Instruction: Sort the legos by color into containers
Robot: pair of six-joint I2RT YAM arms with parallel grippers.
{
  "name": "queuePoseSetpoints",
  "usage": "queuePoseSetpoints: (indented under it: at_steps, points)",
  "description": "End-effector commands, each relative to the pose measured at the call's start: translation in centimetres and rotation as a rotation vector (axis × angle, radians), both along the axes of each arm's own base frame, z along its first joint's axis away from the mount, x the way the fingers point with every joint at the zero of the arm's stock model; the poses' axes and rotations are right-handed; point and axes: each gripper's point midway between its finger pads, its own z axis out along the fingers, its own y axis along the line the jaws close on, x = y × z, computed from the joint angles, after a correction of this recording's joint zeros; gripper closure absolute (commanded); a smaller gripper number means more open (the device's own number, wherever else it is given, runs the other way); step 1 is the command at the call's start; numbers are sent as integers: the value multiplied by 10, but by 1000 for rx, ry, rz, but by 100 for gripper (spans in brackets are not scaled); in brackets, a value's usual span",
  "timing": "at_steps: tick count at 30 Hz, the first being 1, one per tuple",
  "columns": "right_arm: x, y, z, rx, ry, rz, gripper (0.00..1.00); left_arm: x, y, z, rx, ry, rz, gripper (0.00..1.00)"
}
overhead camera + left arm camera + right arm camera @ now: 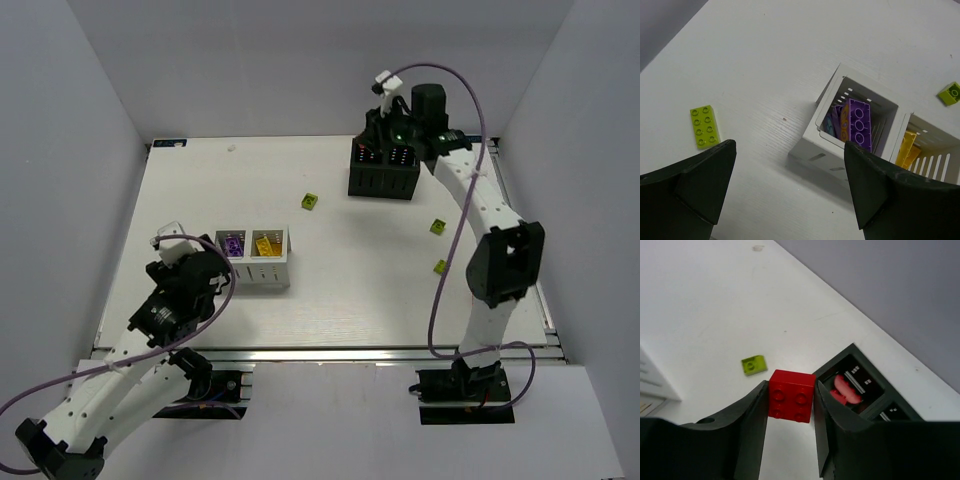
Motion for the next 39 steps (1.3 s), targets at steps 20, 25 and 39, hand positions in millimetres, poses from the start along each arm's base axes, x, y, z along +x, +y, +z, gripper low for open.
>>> queuePoseSetpoints:
  at_steps: [20,25,39]
  points:
    - [96,-12,-77,-99,30,-344,26,-16,13,2,-54,15,78,2]
    - [90,-16,-54,-62,16,-351,24,-10,-5,2,-103,42,16,2]
    - [-43,-60,23,233,46,-133,39,16,10,14,-168,71,147,13]
